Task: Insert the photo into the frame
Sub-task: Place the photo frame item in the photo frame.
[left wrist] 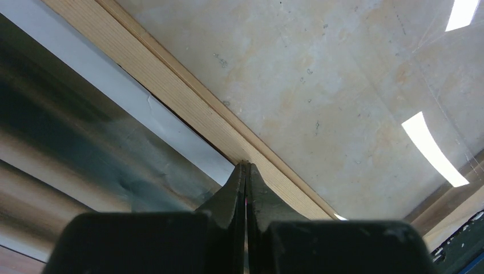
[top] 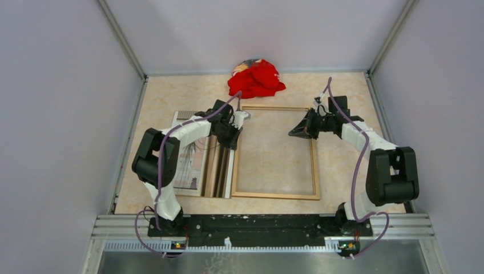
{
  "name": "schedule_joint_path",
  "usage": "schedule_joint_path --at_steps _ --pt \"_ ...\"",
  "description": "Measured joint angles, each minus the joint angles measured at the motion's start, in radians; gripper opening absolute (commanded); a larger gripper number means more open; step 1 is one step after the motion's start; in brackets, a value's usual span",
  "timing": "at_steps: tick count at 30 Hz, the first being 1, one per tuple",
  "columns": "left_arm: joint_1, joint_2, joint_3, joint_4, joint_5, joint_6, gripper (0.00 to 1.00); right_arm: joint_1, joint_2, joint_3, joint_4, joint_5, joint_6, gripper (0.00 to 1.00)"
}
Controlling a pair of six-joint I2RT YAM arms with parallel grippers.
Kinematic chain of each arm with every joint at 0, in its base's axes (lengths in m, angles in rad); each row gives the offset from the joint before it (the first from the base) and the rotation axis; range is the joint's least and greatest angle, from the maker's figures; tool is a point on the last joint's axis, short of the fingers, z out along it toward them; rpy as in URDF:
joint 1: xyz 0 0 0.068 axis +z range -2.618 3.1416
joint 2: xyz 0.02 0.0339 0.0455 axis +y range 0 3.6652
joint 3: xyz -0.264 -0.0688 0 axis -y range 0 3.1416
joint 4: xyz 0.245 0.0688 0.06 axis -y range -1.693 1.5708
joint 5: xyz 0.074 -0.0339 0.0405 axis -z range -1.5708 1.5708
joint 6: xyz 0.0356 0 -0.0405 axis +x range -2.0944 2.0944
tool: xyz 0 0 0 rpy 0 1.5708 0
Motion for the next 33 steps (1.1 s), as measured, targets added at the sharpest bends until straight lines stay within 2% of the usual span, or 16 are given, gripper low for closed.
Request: schedule_joint_path --at_steps 4,6,12,17,19,25,29,33 --pt "0.000 0.000 0.000 0.000 0.000 0.000 0.00 0.000 -0.003 0.000 0.008 -0.003 0.013 0.00" --pt "0.000 0.000 0.000 0.000 0.000 0.000 0.00 0.000 -0.004 -0.003 0.013 -0.003 0.013 0.05" --pt "0.000 0.000 0.000 0.000 0.000 0.000 0.00 0.000 -0.004 -0.011 -0.009 0.022 -0.024 0.37" --pt "0.000 0.000 0.000 0.000 0.000 0.000 0.00 0.001 0.000 -0.011 -0.048 0.076 -0.073 0.50" --pt "0.000 0.000 0.000 0.000 0.000 0.000 0.00 0.002 0.009 -0.010 -0.063 0.096 -0.088 0.59" --pt "0.000 0.000 0.000 0.000 0.000 0.000 0.00 0.010 0.047 0.024 -0.138 0.178 -0.137 0.67" --pt "0.000 0.000 0.000 0.000 0.000 0.000 0.00 0.011 0.051 0.053 -0.186 0.233 -0.166 0.79" --pt "0.000 0.000 0.000 0.001 0.000 0.000 0.00 0.011 0.051 0.081 -0.222 0.279 -0.202 0.81"
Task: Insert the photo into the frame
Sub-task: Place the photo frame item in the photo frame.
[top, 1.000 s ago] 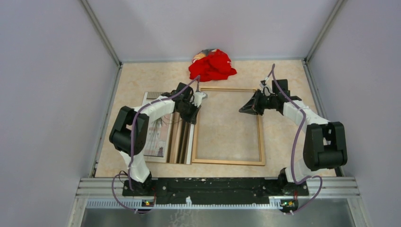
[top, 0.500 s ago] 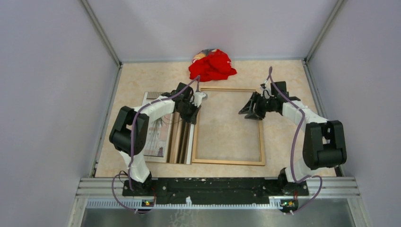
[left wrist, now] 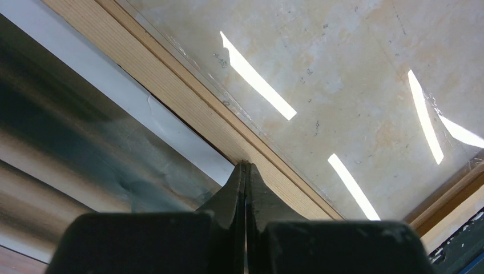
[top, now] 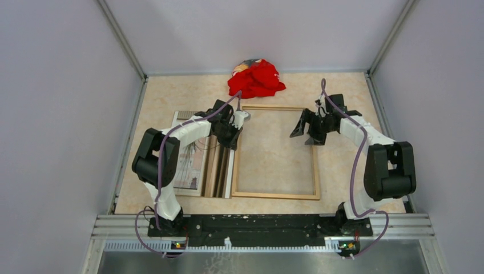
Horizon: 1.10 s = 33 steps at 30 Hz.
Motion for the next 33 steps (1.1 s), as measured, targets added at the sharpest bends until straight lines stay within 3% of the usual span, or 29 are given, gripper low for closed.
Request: schedule_joint_path --at_steps 19,22,33 --pt "0.000 0.000 0.000 0.000 0.000 0.000 0.00 0.085 0.023 0.083 -0.073 0.099 -0.018 0.87" --pt "0.000 0.000 0.000 0.000 0.000 0.000 0.00 0.101 0.025 0.114 -0.106 0.141 -0.028 0.98" --pt "0.000 0.000 0.000 0.001 0.000 0.000 0.00 0.105 0.025 0.145 -0.204 0.299 -0.067 0.99"
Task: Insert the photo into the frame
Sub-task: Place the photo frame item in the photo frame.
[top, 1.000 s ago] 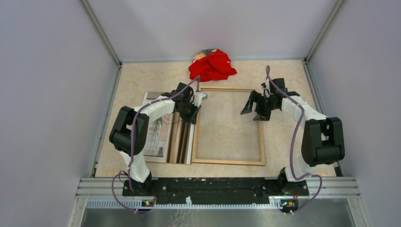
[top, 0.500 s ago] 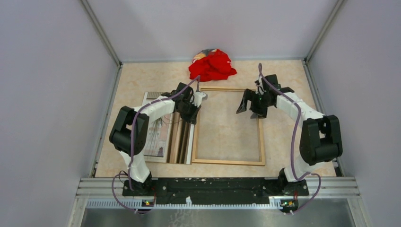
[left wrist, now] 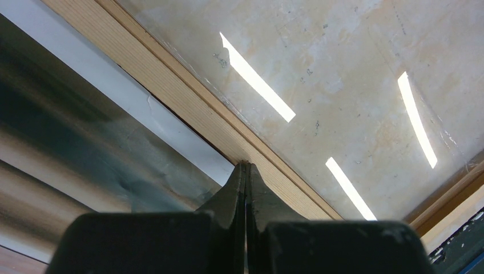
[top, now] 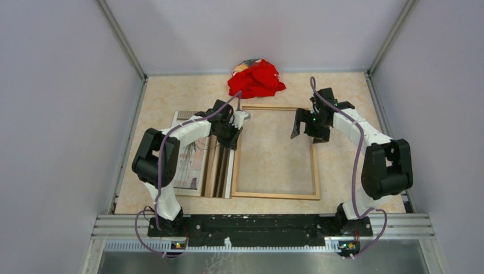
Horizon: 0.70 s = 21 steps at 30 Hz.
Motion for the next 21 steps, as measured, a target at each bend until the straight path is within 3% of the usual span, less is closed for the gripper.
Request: schedule_joint_path --at_steps 21 --pt "0.000 0.000 0.000 0.000 0.000 0.000 0.00 0.021 0.040 0.001 0.001 0.052 -0.007 0.99"
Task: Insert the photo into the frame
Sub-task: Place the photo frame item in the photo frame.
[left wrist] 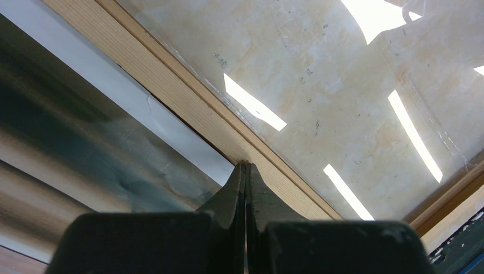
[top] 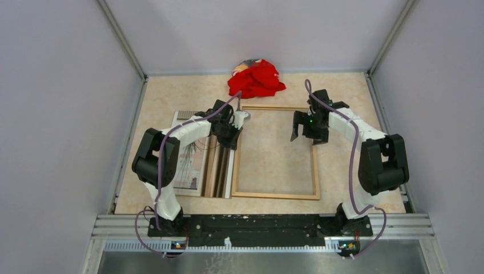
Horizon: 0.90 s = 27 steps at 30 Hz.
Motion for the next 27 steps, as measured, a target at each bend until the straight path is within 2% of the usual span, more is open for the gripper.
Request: schedule_joint_path --at_steps 10,19,23,27 --pt "0.000 0.000 0.000 0.000 0.000 0.000 0.00 0.025 0.034 0.038 -0.027 0.065 0.000 0.99" --pt "0.000 0.000 0.000 0.000 0.000 0.000 0.00 0.028 0.035 0.038 -0.018 0.052 0.003 0.99" --pt "0.000 0.000 0.000 0.000 0.000 0.000 0.00 0.026 0.034 0.038 -0.014 0.026 0.008 0.93" --pt "0.000 0.000 0.000 0.000 -0.001 0.000 0.00 0.019 0.015 0.038 -0.006 -0.013 0.018 0.82"
